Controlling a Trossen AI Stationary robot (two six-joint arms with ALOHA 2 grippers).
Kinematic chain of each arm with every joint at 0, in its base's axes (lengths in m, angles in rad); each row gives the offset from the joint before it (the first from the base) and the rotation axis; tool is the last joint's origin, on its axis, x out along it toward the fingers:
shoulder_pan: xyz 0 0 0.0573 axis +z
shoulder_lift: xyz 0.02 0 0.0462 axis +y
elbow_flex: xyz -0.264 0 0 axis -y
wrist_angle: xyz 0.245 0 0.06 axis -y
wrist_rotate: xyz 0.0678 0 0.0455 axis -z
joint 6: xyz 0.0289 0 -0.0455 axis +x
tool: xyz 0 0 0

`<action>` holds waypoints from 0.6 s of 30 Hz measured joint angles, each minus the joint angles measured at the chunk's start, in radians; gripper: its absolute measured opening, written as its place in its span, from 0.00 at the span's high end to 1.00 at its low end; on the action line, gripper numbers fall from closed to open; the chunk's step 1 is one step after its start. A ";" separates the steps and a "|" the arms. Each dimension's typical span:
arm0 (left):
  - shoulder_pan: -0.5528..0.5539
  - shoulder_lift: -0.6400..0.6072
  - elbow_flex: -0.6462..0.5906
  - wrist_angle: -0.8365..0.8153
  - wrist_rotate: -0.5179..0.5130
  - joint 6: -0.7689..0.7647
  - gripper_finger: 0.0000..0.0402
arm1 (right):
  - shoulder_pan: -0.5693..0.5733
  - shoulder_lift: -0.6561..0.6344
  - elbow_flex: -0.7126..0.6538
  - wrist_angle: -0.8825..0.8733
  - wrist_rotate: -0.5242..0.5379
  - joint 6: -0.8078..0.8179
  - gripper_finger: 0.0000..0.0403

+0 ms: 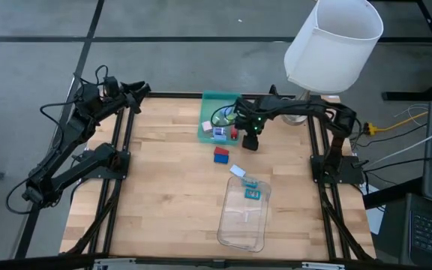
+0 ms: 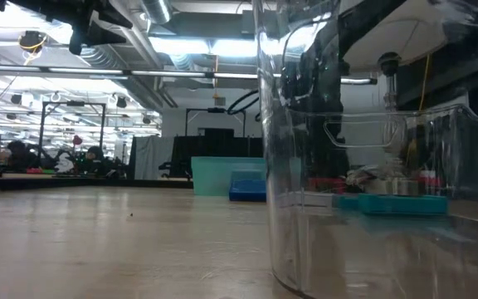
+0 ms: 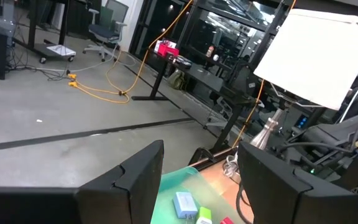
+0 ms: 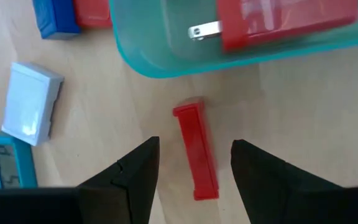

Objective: Pick & Place Office items
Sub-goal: Put the top red digital timer into the transparent bin

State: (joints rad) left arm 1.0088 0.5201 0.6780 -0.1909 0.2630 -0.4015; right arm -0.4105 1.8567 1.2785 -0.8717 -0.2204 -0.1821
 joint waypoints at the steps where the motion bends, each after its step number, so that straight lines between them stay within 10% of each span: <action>1: 0.000 0.000 0.000 0.000 0.000 0.000 0.50 | 0.001 0.005 0.000 0.001 0.002 -0.008 0.51; 18: 0.000 0.013 0.000 -0.036 0.000 0.020 0.50 | 0.001 0.123 0.000 0.063 0.011 0.011 0.52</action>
State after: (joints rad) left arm 1.0084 0.5331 0.6781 -0.2274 0.2630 -0.3810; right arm -0.4096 1.9798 1.2785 -0.8088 -0.2090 -0.1708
